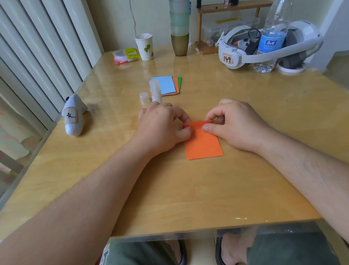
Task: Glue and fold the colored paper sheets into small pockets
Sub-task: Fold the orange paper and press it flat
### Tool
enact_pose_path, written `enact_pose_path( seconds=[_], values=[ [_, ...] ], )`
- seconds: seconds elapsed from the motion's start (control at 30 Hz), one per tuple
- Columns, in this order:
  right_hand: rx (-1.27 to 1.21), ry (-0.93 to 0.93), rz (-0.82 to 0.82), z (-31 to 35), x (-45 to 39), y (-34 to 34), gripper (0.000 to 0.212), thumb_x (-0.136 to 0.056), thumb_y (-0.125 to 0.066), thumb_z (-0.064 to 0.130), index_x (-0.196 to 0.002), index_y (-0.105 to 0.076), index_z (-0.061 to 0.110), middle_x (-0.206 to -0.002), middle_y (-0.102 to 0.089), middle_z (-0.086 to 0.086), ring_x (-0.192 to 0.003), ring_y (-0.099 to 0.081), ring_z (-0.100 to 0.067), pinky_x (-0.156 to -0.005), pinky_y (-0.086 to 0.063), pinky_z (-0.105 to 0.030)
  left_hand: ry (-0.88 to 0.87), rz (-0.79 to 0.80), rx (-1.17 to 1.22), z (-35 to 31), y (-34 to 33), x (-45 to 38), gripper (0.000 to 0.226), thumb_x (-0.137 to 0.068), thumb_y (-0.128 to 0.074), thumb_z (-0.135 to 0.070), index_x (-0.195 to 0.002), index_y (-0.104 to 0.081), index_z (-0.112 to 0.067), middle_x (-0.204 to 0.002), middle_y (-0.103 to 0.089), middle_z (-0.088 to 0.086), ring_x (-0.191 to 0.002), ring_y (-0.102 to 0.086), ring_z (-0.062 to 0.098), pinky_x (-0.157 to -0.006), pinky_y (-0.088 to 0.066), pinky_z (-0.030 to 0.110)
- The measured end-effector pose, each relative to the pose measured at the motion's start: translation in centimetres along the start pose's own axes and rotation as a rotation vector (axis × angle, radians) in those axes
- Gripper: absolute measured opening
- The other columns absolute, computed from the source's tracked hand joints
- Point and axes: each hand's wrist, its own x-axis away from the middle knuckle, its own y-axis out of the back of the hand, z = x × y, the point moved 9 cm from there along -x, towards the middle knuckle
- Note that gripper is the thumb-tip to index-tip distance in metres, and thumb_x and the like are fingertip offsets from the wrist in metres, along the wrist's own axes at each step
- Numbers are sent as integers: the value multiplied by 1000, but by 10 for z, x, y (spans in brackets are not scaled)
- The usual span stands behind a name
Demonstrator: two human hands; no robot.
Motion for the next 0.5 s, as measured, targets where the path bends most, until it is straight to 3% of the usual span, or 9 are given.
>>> enact_pose_path(
  seconds=[0.3, 0.4, 0.5],
  values=[
    [39, 21, 45, 5, -6, -4, 13, -85, -84, 40, -90, -76, 32, -90, -56, 4, -85, -57, -14, -74, -40, -28, -26, -6, 20, -3, -2, -1, 17, -79, -76, -54, -83, -62, -45, -81, -51, -10, -99, -48, 20, -86, -38, 38],
    [136, 52, 138, 11, -15, -5, 16, -85, -81, 48, -86, -68, 39, -95, -53, 7, -95, -57, -18, -84, -47, -33, -40, -29, 20, -4, 0, -3, 18, -78, -77, -55, -84, -64, -44, -84, -51, -12, -100, -48, 19, -84, -35, 36],
    [175, 70, 179, 18, -23, -8, 22, -79, -79, 59, -78, -63, 44, -97, -51, 11, -101, -53, -17, -95, -50, -46, -37, -47, 12, -2, 0, -3, 16, -78, -76, -54, -86, -68, -42, -82, -50, -13, -99, -48, 19, -82, -33, 35]
  ],
)
